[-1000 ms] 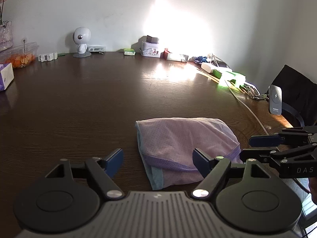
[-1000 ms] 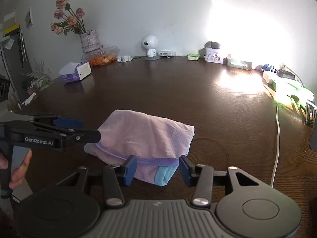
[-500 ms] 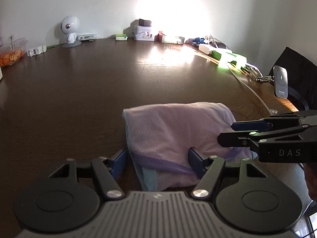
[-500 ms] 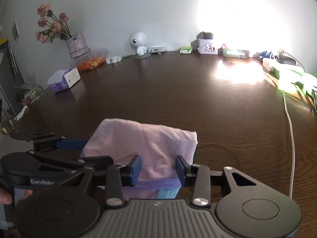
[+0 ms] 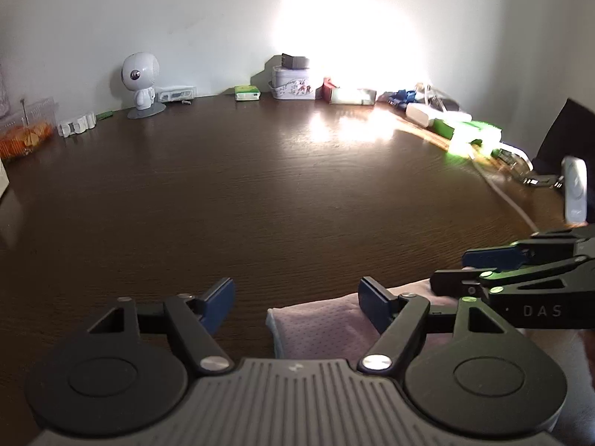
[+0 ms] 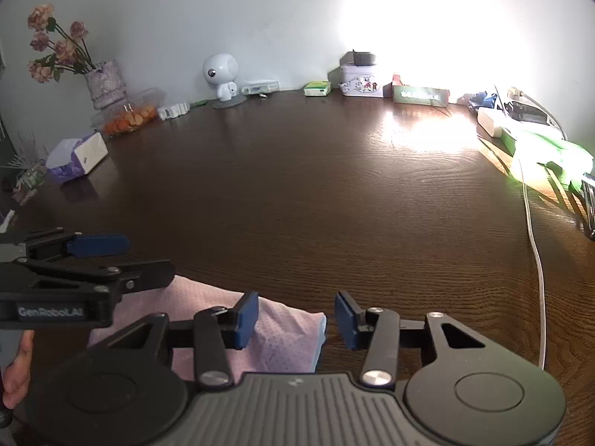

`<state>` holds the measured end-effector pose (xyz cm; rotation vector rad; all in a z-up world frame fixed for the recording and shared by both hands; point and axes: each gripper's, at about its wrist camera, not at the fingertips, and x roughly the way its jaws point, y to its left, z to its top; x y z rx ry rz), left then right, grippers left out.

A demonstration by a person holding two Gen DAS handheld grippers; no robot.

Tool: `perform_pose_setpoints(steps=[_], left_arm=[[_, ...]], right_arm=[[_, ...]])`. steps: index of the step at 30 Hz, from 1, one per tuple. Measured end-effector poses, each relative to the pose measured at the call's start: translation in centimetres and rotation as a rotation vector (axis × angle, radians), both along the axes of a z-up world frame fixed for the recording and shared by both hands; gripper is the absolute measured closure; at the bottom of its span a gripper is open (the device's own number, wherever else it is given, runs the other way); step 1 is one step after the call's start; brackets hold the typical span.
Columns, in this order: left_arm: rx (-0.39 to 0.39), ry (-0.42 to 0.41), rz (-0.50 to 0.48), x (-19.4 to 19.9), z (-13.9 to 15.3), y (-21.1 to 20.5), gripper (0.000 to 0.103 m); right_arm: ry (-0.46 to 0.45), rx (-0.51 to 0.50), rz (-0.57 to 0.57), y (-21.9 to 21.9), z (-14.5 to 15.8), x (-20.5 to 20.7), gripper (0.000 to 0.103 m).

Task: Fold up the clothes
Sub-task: 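Press the folded bundle flat with both open grippers and tuck its edge, then push the bundle's edge inward with both open grippers to square it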

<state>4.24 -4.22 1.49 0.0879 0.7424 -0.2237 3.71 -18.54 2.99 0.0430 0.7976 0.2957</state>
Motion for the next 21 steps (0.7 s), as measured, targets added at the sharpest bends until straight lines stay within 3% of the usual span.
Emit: perform_pose_setpoints(steps=[5, 8, 10, 16, 21], left_arm=[[-0.076, 0.014, 0.013, -1.8, -0.8, 1.9, 0.028], [-0.150, 0.023, -0.018, -4.8, 0.0, 3.4, 0.020], [-0.188, 0.043, -0.065, -6.4, 0.1, 3.7, 0.019], [-0.144, 0.078, -0.064, -7.6, -0.7, 3.0, 0.018], [-0.135, 0.070, -0.067, -9.0, 0.1, 3.1, 0.016]], right_arm=[[-0.030, -0.062, -0.048, -0.3, -0.3, -1.7, 0.060], [-0.103, -0.008, -0.002, -1.8, 1.3, -4.9, 0.054], [-0.103, 0.044, 0.067, -2.6, 1.5, -6.9, 0.049], [-0.048, -0.004, 0.163, -0.8, -0.4, -9.5, 0.048], [-0.059, 0.002, 0.173, -0.6, 0.1, -11.0, 0.048]])
